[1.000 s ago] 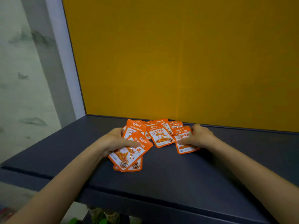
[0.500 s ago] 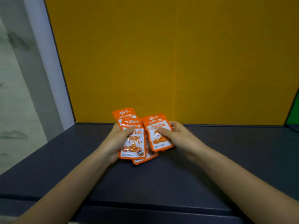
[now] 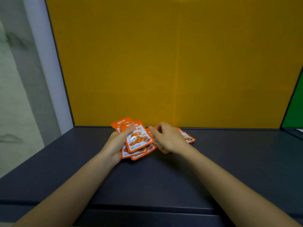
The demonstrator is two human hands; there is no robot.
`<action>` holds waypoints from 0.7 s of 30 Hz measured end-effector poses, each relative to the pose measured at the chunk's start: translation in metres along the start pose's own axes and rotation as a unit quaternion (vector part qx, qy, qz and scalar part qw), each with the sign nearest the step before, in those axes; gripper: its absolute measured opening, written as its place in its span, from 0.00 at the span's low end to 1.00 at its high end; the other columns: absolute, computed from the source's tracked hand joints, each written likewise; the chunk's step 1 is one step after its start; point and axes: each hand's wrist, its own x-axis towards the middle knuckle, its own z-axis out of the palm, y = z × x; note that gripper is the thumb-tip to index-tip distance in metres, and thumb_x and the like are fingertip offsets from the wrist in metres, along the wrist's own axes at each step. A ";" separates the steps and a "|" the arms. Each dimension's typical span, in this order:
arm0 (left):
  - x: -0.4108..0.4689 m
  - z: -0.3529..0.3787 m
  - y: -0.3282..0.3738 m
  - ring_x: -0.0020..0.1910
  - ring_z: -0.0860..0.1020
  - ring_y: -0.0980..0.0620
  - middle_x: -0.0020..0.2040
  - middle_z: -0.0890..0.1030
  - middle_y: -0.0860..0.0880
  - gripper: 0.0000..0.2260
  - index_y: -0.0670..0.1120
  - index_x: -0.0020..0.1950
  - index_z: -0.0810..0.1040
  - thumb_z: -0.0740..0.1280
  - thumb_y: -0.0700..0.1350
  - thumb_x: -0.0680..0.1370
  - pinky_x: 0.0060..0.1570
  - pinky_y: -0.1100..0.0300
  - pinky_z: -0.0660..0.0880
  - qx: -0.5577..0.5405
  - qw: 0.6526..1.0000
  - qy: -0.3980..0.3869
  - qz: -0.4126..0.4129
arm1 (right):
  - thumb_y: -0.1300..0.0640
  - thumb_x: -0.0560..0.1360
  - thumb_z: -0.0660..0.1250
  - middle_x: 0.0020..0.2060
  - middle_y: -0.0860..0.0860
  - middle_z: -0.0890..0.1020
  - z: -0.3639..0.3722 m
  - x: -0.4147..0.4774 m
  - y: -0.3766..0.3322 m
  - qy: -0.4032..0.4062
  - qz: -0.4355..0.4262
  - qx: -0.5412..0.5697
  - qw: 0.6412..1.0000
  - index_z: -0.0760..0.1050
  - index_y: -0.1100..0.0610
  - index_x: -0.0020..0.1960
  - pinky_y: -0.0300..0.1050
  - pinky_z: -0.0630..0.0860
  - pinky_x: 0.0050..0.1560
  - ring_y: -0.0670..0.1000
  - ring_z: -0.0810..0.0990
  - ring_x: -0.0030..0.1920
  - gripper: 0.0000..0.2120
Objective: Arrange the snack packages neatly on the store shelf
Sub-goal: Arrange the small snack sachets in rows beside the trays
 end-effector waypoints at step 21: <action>-0.022 0.033 -0.004 0.25 0.82 0.53 0.27 0.83 0.50 0.04 0.47 0.45 0.77 0.67 0.47 0.76 0.23 0.61 0.78 0.059 0.997 -0.036 0.025 | 0.52 0.77 0.64 0.59 0.56 0.79 -0.037 -0.031 0.059 0.016 0.113 0.138 0.984 0.69 0.56 0.54 0.50 0.74 0.59 0.54 0.79 0.57 0.11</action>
